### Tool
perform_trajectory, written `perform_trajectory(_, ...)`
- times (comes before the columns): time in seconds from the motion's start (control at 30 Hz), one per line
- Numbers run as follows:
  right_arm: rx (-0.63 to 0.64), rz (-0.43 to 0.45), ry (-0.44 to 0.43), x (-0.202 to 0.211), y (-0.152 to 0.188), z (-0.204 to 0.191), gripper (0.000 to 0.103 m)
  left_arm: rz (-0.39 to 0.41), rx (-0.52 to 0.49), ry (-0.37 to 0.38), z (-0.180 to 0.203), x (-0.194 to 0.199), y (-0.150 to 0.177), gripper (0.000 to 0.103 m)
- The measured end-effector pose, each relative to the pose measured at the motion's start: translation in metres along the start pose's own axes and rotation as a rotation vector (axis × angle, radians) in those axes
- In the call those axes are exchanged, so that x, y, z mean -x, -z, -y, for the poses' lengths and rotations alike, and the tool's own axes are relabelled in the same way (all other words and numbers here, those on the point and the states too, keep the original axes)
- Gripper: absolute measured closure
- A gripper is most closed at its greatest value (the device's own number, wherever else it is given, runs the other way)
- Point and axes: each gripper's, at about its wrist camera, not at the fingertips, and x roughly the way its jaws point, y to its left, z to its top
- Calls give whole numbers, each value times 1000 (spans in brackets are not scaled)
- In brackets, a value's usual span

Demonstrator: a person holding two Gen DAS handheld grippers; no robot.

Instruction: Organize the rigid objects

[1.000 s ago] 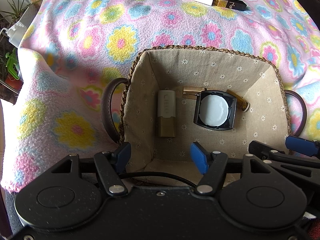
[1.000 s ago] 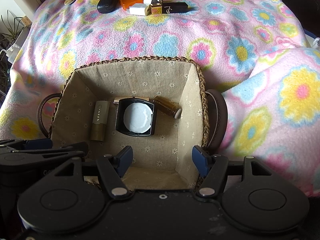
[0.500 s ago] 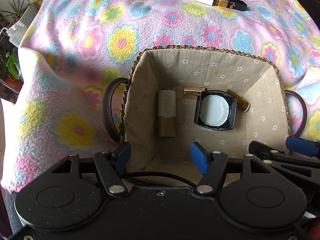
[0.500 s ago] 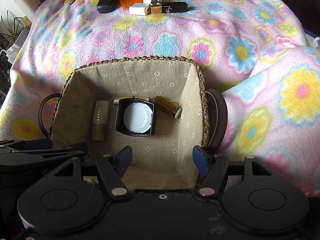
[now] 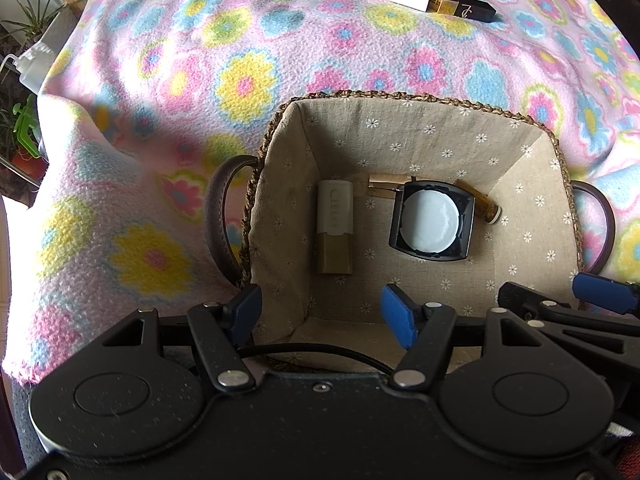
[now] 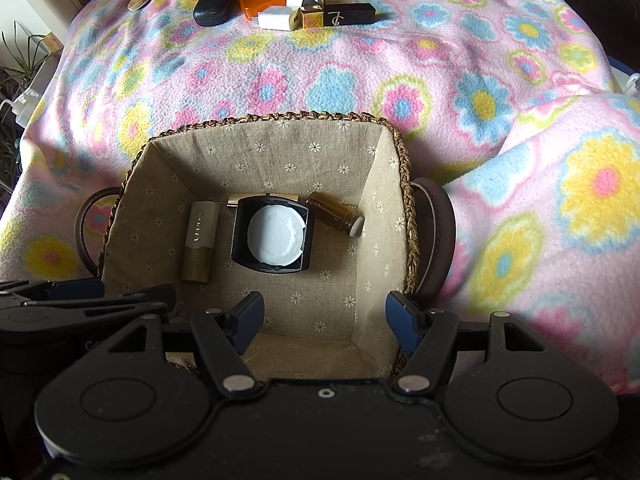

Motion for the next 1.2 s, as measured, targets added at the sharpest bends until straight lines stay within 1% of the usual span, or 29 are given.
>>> perform_trajectory(0.4,0,0,0,0,-1,0,37,0,0,0,0,0,0,40)
perform_trajectory(0.5,-3,11,-7,1,0,1,36,13,2,-14,-2,2,1,39)
perform_trajectory(0.7,4,49,4,11,1,1,29,56,-5,-46,-2,11,3,37)
perform_trajectory(0.83,14,65,6,18,1,0,26,66,-5,-35,-3,16,0,36)
perform_trajectory(0.9,18,79,6,22,0,0,24,68,-3,-30,-3,18,-1,36)
perform_trajectory(1.03,21,107,-12,29,-4,1,21,70,-1,-20,-4,20,-5,36)
perform_trajectory(1.13,27,135,-13,34,-10,1,16,78,-2,-23,-4,21,-9,35)
perform_trajectory(1.2,38,156,-13,36,-13,-1,15,86,-5,-34,-5,21,-12,32)
